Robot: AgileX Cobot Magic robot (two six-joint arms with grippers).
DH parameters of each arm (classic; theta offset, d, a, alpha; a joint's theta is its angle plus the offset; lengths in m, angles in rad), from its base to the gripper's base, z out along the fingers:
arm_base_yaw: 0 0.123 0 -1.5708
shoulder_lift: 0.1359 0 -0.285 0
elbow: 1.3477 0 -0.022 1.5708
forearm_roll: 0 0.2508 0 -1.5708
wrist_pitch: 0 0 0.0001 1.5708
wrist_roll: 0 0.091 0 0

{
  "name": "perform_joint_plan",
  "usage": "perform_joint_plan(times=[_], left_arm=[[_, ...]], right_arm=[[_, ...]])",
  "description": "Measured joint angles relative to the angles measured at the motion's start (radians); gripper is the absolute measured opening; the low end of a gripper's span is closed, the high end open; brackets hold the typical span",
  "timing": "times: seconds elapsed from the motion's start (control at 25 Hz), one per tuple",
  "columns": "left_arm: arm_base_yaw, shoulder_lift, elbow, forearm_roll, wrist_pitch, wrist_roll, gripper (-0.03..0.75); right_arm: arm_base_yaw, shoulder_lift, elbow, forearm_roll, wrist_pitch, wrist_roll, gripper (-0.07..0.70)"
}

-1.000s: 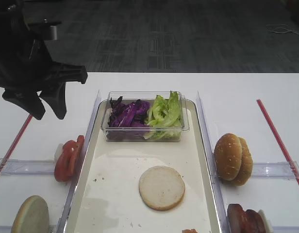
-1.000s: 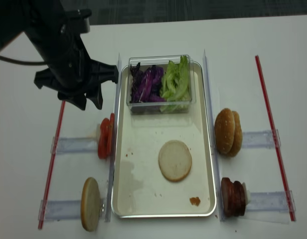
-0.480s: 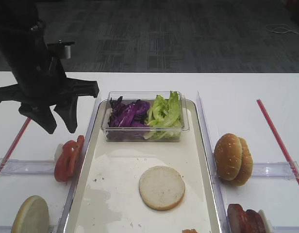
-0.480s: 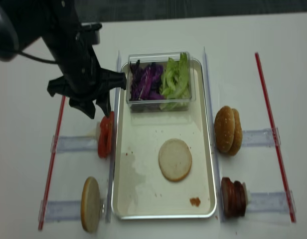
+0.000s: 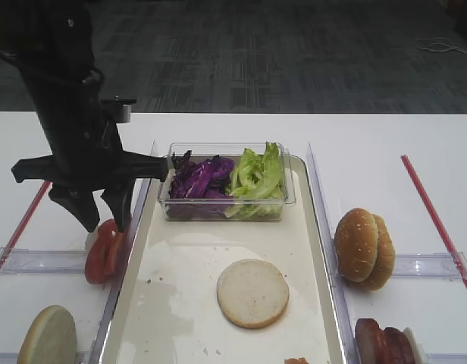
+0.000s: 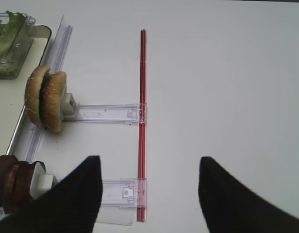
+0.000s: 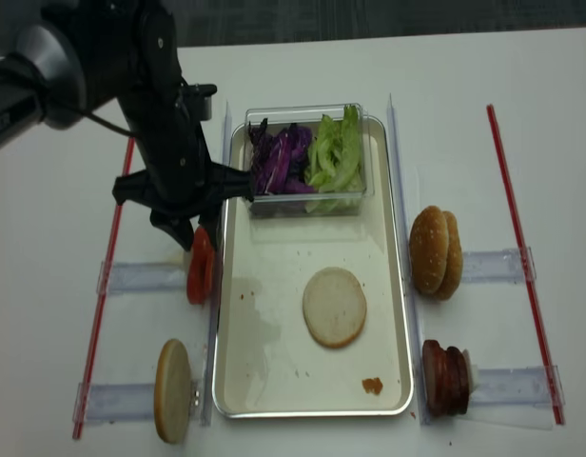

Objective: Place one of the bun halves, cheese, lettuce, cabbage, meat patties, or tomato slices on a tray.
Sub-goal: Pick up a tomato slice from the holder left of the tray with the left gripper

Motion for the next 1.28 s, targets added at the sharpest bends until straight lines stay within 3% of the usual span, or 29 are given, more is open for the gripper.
perform_joint_plan(times=[1.28], left_arm=[[-0.002, 0.13, -0.01, -0.022, -0.088, 0.056, 0.28]], right_arm=[[0.0, 0.0, 0.0, 0.0, 0.0, 0.0, 0.453]])
